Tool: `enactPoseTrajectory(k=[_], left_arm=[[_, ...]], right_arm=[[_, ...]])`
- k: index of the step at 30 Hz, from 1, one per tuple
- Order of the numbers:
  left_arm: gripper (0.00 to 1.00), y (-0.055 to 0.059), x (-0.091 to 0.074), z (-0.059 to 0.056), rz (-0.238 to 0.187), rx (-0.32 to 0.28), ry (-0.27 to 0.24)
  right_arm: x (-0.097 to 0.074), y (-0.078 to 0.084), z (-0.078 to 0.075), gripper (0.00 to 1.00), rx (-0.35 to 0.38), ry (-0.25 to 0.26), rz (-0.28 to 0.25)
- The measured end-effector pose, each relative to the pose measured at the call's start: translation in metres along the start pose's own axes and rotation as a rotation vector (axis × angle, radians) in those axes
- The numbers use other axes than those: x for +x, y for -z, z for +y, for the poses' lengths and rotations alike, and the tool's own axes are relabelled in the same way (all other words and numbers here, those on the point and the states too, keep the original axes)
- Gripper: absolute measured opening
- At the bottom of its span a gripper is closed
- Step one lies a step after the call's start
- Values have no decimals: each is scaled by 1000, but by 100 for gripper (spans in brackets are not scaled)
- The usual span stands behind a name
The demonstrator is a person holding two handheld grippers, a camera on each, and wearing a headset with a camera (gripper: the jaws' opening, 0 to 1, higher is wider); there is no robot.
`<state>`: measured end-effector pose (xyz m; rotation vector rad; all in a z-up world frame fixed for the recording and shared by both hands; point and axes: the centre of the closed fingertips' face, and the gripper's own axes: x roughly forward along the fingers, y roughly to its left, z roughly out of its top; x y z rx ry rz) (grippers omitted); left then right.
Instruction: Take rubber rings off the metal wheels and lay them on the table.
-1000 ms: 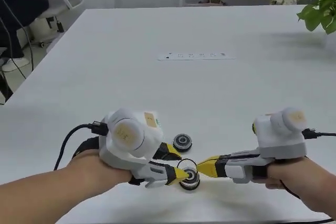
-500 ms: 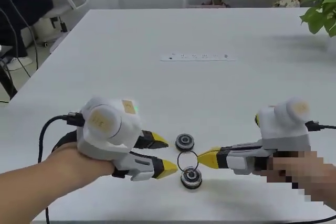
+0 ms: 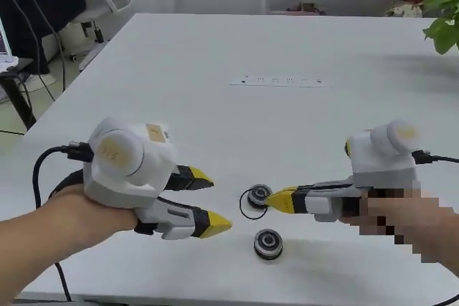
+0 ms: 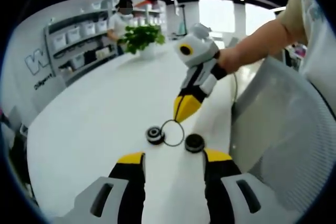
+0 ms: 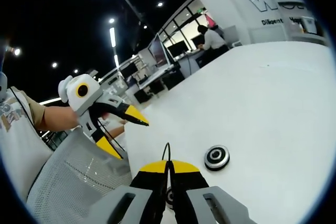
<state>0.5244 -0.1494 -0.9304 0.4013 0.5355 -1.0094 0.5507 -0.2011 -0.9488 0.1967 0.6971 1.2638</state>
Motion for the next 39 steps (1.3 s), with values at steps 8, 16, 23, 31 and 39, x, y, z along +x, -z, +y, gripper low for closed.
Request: enactPoseTrajectory(k=[8,16,23,31,39], left_arm=[[48,6,-13,9,-1,-22,-33],[50,12,-22,13,3,-41,-58],[50,16,-27,15,6,-51,-68],[50,19,-29,18,13,-55,-74],[49,21,-29,18,15,-61,-73]], right_arm=[[17,-5,1,0,-22,-10,19],[30,-1,-3,0,-23,-4,43],[41,5,-1,0,-32,9,81],[48,15,-12,0,-36,42,119],[50,28,-21,0,-55,70,170]])
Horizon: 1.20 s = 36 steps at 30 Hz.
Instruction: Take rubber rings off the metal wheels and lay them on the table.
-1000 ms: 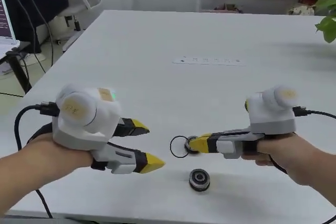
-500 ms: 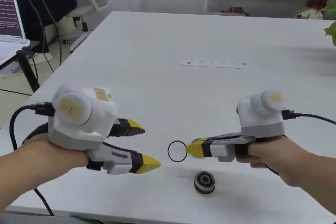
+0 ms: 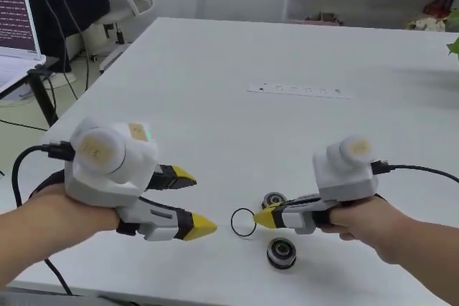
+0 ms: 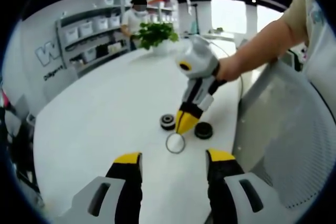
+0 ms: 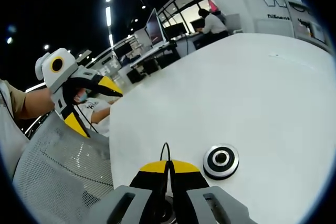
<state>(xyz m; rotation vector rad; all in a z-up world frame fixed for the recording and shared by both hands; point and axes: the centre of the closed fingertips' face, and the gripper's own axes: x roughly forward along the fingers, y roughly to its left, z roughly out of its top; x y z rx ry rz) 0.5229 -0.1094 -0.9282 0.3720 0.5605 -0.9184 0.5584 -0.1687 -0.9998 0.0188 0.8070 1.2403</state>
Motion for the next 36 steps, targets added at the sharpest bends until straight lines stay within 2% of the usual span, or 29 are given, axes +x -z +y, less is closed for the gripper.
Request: enactPoseTrajectory(k=[6,13,15,17,24,30,36], left_arm=[[49,1,0,0,5,1,-2],[49,0,1,0,5,1,1],[49,0,1,-1,6,3,3],[49,0,2,-1,6,2,6],[49,-2,4,-3,9,6,14],[49,-3,10,-3,12,9,25],[49,-6,16,-5,15,12,37]], right_arm=[[-1,3,-2,0,-21,13,13],[-3,2,-2,9,-39,16,17],[-3,2,-3,15,-35,18,13],[-4,0,-3,19,-29,19,6],[-12,-5,6,24,-45,0,-12],[-24,-17,6,29,-36,-1,-64],[-35,-17,5,32,-46,3,-79]])
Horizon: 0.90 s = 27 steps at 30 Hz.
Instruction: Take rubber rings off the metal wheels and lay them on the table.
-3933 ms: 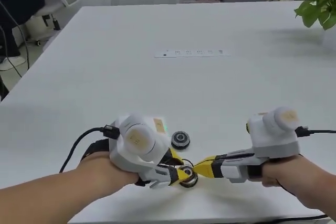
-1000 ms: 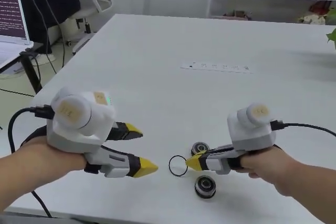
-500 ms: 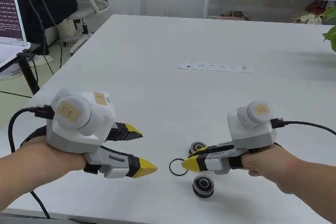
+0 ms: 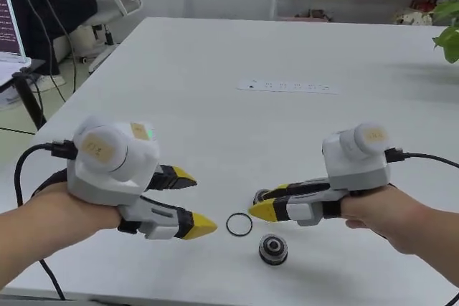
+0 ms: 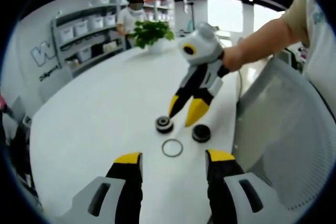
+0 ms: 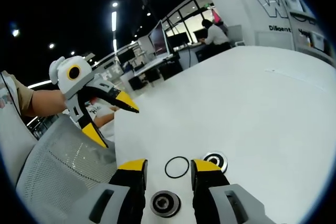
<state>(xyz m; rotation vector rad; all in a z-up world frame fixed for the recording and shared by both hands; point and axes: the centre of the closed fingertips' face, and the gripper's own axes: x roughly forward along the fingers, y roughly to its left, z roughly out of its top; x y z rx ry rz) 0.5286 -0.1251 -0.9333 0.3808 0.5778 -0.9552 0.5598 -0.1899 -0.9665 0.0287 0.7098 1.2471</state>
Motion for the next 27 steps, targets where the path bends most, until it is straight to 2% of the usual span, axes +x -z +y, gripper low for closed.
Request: enactPoseTrajectory(k=[9,16,27], left_arm=[[48,-7,13,-6,2,9,28],[48,-10,26,-11,9,16,51],[47,-11,43,-21,19,22,89]], right_arm=[[-13,12,0,35,-5,3,0],[-23,29,-2,35,-6,10,15],[-26,51,-2,35,-16,13,45]])
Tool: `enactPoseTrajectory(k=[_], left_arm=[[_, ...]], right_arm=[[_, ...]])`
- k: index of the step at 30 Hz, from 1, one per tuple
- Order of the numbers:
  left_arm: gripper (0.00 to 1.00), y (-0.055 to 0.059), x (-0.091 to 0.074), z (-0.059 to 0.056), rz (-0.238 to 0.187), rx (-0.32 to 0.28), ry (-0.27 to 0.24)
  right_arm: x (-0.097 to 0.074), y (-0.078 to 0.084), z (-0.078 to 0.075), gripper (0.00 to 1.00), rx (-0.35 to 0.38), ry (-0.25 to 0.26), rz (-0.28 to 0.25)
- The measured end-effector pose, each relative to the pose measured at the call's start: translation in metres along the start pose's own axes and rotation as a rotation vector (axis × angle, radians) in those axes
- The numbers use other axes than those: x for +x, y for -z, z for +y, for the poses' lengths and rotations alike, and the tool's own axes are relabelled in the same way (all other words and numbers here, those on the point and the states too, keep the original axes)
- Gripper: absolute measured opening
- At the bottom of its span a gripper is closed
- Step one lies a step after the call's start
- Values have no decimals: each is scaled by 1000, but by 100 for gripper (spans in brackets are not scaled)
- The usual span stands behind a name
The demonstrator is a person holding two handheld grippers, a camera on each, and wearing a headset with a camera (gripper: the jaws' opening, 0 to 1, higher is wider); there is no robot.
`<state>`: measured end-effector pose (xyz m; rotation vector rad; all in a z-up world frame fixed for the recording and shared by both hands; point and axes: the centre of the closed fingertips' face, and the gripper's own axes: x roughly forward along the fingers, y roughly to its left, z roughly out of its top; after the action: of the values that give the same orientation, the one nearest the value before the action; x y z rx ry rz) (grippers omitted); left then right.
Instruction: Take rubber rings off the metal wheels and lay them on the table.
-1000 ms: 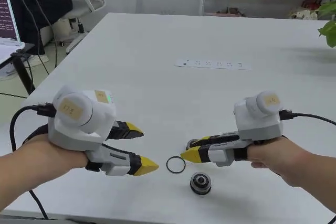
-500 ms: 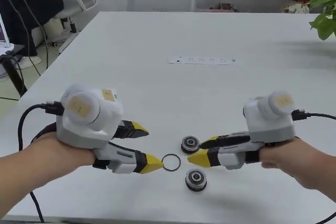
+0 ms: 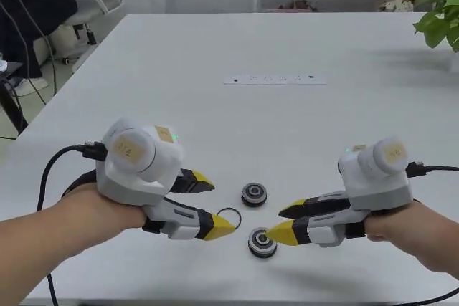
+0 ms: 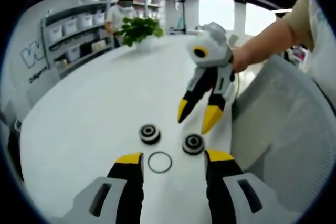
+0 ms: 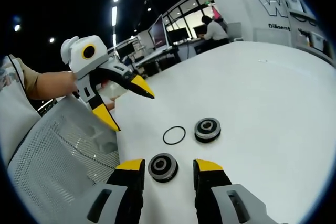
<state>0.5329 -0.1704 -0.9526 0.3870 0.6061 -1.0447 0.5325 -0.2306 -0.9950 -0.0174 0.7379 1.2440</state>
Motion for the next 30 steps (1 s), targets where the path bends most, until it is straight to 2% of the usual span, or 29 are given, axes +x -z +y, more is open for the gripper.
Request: enactPoseTrajectory(k=[15,23,30], left_arm=[[45,3,23,-14,29,4,51],[43,5,35,-24,46,12,81],[40,10,44,-27,63,5,104]], right_arm=[[2,18,2,30,-57,-8,41],[3,26,2,24,-106,-11,66],[5,29,1,18,-150,-13,76]])
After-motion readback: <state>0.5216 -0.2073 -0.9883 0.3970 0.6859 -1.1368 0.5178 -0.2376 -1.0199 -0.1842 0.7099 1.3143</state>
